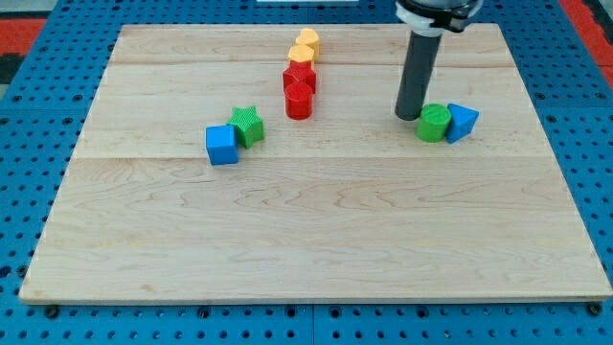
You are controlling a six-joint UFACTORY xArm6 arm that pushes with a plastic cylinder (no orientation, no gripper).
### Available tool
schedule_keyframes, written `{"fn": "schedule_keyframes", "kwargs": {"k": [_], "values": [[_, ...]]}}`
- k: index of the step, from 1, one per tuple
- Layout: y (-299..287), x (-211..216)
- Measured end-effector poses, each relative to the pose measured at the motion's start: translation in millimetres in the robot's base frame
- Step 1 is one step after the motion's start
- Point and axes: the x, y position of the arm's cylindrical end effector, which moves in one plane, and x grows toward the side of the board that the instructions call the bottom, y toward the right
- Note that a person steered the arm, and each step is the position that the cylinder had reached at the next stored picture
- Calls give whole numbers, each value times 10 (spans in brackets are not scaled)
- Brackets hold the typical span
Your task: Move the blue cube along with the green star into the red blocks
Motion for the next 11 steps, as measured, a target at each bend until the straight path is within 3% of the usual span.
{"fn": "schedule_keyframes", "kwargs": {"k": [1,2,3,11], "values": [[-591,325],[-1327,1079],[-2466,1240],[-2213,-572]]}}
